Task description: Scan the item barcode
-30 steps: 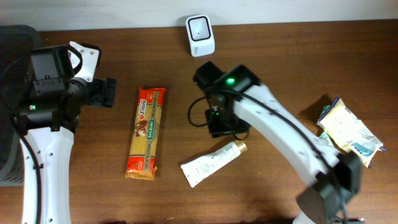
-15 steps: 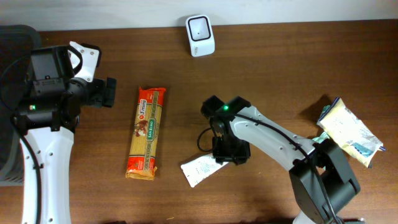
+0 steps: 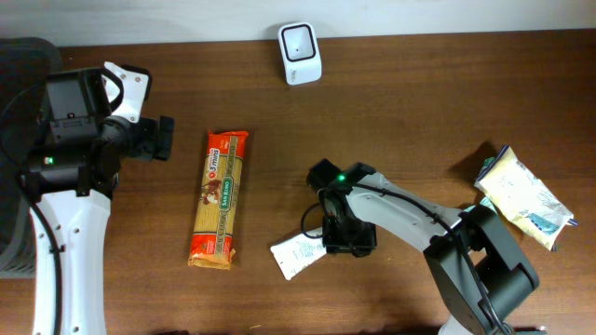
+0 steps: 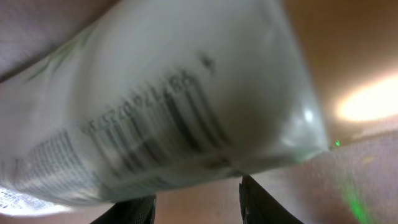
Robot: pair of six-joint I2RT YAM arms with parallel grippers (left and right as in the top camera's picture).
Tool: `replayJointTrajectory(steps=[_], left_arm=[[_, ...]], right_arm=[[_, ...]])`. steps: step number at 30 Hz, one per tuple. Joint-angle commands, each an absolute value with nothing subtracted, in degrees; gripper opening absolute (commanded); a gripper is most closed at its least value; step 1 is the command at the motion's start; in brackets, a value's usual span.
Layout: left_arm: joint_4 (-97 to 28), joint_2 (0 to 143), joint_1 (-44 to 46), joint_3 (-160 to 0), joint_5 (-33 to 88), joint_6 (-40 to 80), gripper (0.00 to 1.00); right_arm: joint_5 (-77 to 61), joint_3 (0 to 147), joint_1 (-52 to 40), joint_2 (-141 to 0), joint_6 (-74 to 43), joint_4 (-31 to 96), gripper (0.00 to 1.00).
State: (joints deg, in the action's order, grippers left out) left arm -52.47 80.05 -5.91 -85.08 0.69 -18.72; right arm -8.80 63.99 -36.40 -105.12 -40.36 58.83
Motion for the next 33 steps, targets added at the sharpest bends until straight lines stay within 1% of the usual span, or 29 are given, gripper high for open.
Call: replayJointTrajectory(steps=[1, 5, 7, 8, 9, 11, 13, 16, 18, 21, 23, 24, 25, 26, 28, 30, 32, 33], left_arm=[[-52.23, 79.7, -6.07, -85.38, 1.32, -19.59, 0.99], [-52.23, 79.7, -6.07, -85.38, 1.32, -19.59, 0.99], [-52.23, 79.7, -6.07, -85.38, 1.32, -19.59, 0.99], [-52.23, 79.7, -6.07, -85.38, 1.32, -19.59, 0.99], [-52.23, 79.7, -6.07, -85.38, 1.32, -19.59, 0.99], [-52.25, 79.7, -6.07, -85.38, 1.32, -19.59, 0.99], [-52.23, 79.7, -6.07, -85.38, 1.34, -19.59, 0.99], [-52.25, 79.7, -6.07, -85.38, 1.32, -19.59, 0.99], [-52.23, 79.7, -6.07, -85.38, 1.32, -19.59, 0.99], [-52.25, 79.7, -6.07, -85.38, 1.32, -19.59, 0.99], [-52.25, 79.7, -6.07, -85.38, 1.32, -19.59, 0.99], [-52.25, 79.7, -6.07, -85.38, 1.32, -19.59, 0.99], [-52.25, 79.7, -6.07, -85.38, 1.32, -19.59, 0.99], [-52.25, 79.7, -6.07, -85.38, 1.32, -19.59, 0.99], [-52.25, 79.7, -6.07, -85.38, 1.32, -19.59, 0.99], [-52.23, 79.7, -6.07, -85.38, 1.32, -19.59, 0.99], [-52.25, 79.7, -6.07, -85.38, 1.32, -19.59, 0.99], [-52.25, 79.7, -6.07, -85.38, 1.32, -19.59, 0.99]], right_arm=[[-3.81, 64.14, -34.0, -105.32, -36.69, 55.51, 0.43], [-5.91, 66.37, -24.6, -105.32, -28.27, 48.82, 0.41], [-18.13, 66.46, -19.66, -105.54, -24.75, 36.56, 0.33], [-22.94, 66.46, -18.76, -105.91, -24.62, 30.17, 0.33], [-24.27, 66.46, -18.87, -106.21, -24.64, 27.73, 0.33], [-25.06, 66.46, -19.81, -106.91, -24.64, 24.97, 0.33], [-24.64, 66.46, -20.29, -107.26, -24.36, 25.02, 0.33], [-25.56, 68.01, -19.49, -107.13, -23.73, 27.14, 0.44], [-25.47, 72.16, -19.09, -106.28, -21.15, 34.35, 0.53], [-25.08, 81.76, -20.08, -105.67, -18.59, 50.13, 0.54], [-25.06, 84.36, -22.72, -105.67, -18.63, 58.17, 0.54], [-24.91, 84.29, -24.58, -105.71, -18.94, 61.14, 0.56], [-24.49, 83.61, -27.79, -106.3, -20.86, 63.99, 0.61], [-23.59, 83.02, -29.08, -106.52, -22.37, 64.16, 0.63], [-19.09, 80.73, -32.71, -106.56, -28.82, 63.31, 0.75], [-12.08, 77.43, -35.51, -106.56, -38.35, 62.13, 0.83], [-11.22, 74.67, -36.05, -106.56, -41.67, 58.57, 0.83], [-11.33, 72.18, -36.05, -106.56, -43.68, 54.46, 0.84]])
